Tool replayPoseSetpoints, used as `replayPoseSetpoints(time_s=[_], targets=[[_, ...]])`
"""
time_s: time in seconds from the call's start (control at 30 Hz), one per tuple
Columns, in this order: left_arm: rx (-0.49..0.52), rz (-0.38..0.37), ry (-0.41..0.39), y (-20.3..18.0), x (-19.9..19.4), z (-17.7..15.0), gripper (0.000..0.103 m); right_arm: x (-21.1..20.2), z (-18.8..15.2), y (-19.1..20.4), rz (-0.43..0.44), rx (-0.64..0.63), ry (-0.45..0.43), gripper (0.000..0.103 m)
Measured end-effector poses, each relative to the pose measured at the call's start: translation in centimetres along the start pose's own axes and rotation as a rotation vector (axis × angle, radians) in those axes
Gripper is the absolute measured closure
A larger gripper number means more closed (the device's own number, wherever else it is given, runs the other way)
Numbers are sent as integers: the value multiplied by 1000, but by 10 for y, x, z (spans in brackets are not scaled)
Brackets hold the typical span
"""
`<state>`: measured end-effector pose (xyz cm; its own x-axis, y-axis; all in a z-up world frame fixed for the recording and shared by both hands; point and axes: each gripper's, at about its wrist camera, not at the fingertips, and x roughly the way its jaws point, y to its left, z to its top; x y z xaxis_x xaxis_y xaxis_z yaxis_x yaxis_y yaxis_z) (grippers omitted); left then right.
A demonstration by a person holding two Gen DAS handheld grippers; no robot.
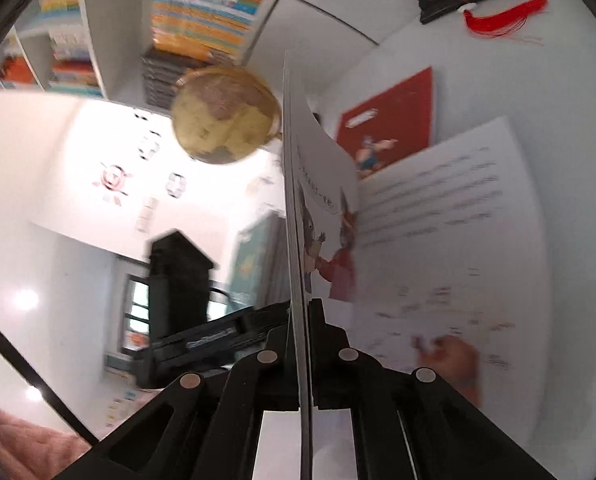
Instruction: Organize books
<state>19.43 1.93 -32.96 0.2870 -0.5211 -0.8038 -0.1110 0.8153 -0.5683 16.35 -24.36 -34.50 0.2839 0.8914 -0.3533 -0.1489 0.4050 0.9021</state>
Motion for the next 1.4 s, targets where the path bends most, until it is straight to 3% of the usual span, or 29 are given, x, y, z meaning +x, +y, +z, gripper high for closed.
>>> replayPoseSetpoints(time_s=[0.03, 0.1, 0.2, 0.3, 0.33, 0.4, 0.43, 0.5, 0.63, 0.8, 1.03, 1.3, 1.4], targets=[[-26, 6, -2, 4, 0, 2, 2, -4, 1, -2, 33, 21, -16, 100], [-83, -57, 14, 12, 2, 6, 0, -12, 1, -4, 89, 45, -46, 100], [-200, -267, 52, 25, 8, 10, 4, -20, 3, -1, 148, 50, -62, 100], [-223, -422, 39, 17, 7, 11, 27, -22, 4, 1, 158, 50, -56, 100], [-216, -449, 32, 12, 5, 12, 46, -17, 5, 5, 166, 53, -47, 100], [-157, -348, -16, 2, -7, 14, 52, -7, 6, 10, 147, 40, -28, 100], [-114, -292, -40, -3, -14, 15, 62, -3, 7, 14, 109, 22, -22, 100], [-73, -206, -56, -7, -26, 18, 70, 3, 13, 21, 29, 0, -11, 100], [28, -50, -112, -17, -64, 28, 74, 24, 19, 56, -96, -100, 24, 100], [88, 96, -161, -13, -108, 45, 74, 60, 21, 104, -163, -167, 43, 100], [96, 235, -195, 34, -157, 56, 74, 119, 11, 152, -137, -187, 84, 99], [24, 304, -172, 102, -165, 64, 73, 191, -22, 171, -178, -148, 128, 98], [1, 291, -148, 119, -157, 67, 72, 211, -34, 170, -194, -116, 129, 98]])
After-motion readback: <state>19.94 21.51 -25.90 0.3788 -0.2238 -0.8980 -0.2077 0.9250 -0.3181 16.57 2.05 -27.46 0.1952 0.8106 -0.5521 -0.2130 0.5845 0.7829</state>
